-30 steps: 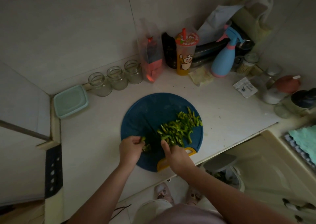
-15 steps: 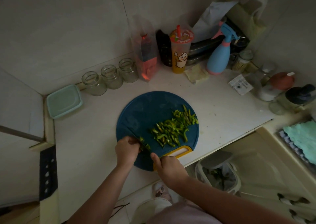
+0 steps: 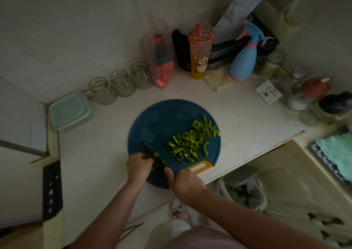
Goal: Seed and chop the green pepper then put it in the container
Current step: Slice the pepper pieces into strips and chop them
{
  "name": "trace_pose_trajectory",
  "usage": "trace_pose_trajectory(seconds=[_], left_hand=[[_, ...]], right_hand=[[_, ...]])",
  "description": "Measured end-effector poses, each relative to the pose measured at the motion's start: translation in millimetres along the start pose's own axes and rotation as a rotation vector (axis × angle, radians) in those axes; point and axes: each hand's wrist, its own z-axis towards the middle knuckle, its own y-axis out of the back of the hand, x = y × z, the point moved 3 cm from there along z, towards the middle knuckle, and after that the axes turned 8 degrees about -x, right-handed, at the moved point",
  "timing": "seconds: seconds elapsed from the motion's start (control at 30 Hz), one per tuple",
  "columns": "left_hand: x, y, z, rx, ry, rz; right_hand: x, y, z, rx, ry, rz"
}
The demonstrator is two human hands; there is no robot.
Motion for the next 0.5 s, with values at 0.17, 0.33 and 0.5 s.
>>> trace_pose_trajectory(seconds=[0.17, 0.33, 0.5], left_hand=[[-0.6, -2.6, 3.3, 0.013, -0.009, 0.008], [-0.1, -4.2, 6.6, 0.034, -0.004, -0.001], [5.8, -1.0, 4.7, 0.057, -0.037, 0.010]], right_hand=[[-14.3, -1.6, 29.5, 0.058, 0.086, 0.018], [3.6, -3.4, 24.7, 0.089, 0.068, 0.045], [14.0, -18.1, 25.2, 0.068, -0.040, -0.091]])
